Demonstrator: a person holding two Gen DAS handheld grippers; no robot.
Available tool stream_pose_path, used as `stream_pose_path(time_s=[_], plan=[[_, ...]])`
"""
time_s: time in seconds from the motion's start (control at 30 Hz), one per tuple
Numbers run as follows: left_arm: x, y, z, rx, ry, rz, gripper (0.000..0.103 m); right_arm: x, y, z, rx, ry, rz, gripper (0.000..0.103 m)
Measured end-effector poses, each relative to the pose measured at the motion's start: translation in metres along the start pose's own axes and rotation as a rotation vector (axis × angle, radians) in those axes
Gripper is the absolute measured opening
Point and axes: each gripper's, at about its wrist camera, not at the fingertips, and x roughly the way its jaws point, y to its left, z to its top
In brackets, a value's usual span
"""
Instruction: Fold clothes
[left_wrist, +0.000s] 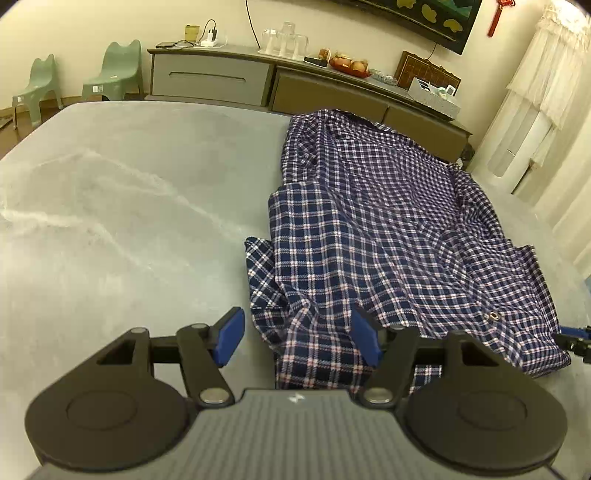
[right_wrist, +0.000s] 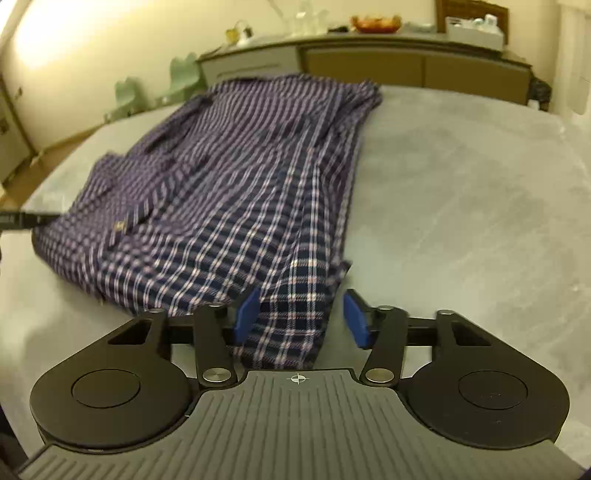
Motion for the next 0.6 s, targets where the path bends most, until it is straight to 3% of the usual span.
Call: stream_pose_path(time_s=[0.03, 0.1, 0.2, 0.27, 0.33, 0.37, 0.4, 0.47, 0.5, 0.57, 0.6], plan=[[0.0, -0.001, 0.0, 0.007, -0.007, -0.009, 0.057, 0.001, 0.0, -0.002, -0.009, 0.004, 0.0, 0.036], [0.001, -0.001, 0.002, 0.007, -0.02, -0.021, 0.039, -0.001, -0.001, -0.002, -0.018, 0.005, -0.013, 0.026], [0.008, 0.0, 0.007, -0.016, -0.033, -0.029, 0.041, -0.005, -0.008, -0.004, 0.02, 0.016, -0.006, 0.022], [0.017, 0.004, 0.01, -0.056, -0.024, -0.03, 0.053, -0.006, -0.01, -0.005, 0.038, 0.013, 0.005, 0.022], [0.026, 0.007, 0.013, -0.09, -0.019, -0.046, 0.052, -0.006, -0.011, -0.007, 0.063, 0.008, 0.017, 0.029], [0.029, 0.007, 0.014, -0.088, -0.018, -0.067, 0.046, -0.003, -0.011, -0.006, 0.088, -0.001, 0.023, 0.039], [0.03, 0.006, 0.015, -0.076, -0.018, -0.104, 0.025, -0.002, -0.013, -0.005, 0.102, -0.012, 0.027, 0.044], [0.032, 0.002, 0.016, -0.049, -0.019, -0.183, 0.008, 0.001, -0.016, -0.003, 0.124, -0.021, 0.043, 0.043], [0.028, 0.001, 0.017, -0.035, -0.042, -0.225, 0.007, 0.002, -0.017, -0.002, 0.131, -0.019, 0.051, 0.032], [0.021, 0.001, 0.018, -0.018, -0.087, -0.286, 0.008, 0.001, -0.019, -0.001, 0.139, -0.001, 0.062, 0.029], [0.02, 0.004, 0.018, -0.028, -0.088, -0.27, 0.01, 0.001, -0.02, 0.0, 0.144, 0.005, 0.067, 0.029]])
